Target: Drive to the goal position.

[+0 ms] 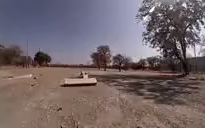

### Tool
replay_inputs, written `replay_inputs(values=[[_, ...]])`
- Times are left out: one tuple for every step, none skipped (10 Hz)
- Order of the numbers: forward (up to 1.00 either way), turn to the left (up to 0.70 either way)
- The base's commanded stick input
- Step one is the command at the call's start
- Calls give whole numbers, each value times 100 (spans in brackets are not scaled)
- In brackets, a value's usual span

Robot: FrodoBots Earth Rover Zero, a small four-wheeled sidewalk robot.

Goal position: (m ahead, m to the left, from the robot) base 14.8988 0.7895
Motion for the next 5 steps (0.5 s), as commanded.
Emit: replay_inputs(values=[[100, 0], [100, 0], [100, 0], [100, 0], [100, 0]])
